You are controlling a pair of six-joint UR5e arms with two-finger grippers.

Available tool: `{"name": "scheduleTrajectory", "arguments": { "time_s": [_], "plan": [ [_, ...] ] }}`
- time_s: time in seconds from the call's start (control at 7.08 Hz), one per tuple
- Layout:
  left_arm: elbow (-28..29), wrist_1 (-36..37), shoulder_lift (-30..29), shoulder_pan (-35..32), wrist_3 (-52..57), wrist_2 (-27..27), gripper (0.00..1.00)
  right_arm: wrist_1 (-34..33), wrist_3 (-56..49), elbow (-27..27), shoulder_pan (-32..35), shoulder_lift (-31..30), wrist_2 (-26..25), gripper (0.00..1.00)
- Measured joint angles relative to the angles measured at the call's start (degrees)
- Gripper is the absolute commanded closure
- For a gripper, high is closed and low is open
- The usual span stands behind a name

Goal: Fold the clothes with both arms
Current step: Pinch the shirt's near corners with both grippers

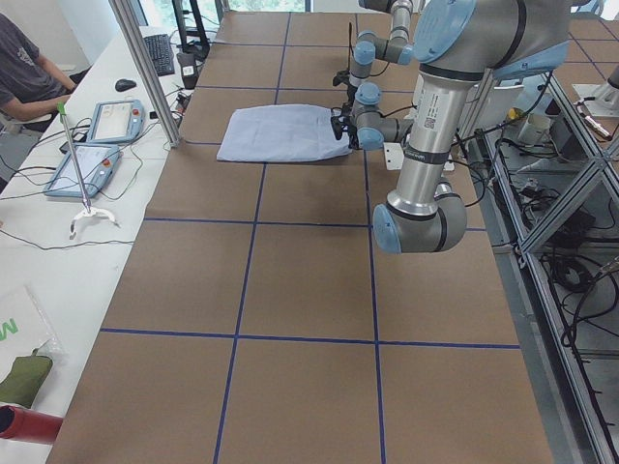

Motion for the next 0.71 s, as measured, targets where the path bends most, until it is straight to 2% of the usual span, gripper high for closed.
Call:
{"name": "scheduleTrajectory", "arguments": {
  "time_s": [0.14, 0.28, 0.71],
  "plan": [
    [0.0, -0.03, 0.0, 0.0, 0.0, 0.0, 1.0, 0.0, 0.02, -0.06, -0.06, -0.01, -0.06, 0.06],
    [0.0, -0.03, -0.02, 0.0, 0.0, 0.0, 1.0, 0.03, 0.06, -0.1, -0.17, -0.05, -0.12, 0.17],
    [0.0, -0.03, -0.01, 0.0, 0.0, 0.06, 1.0, 0.05, 0.07, -0.11, -0.2, 0.0, -0.08, 0.63]
  ]
}}
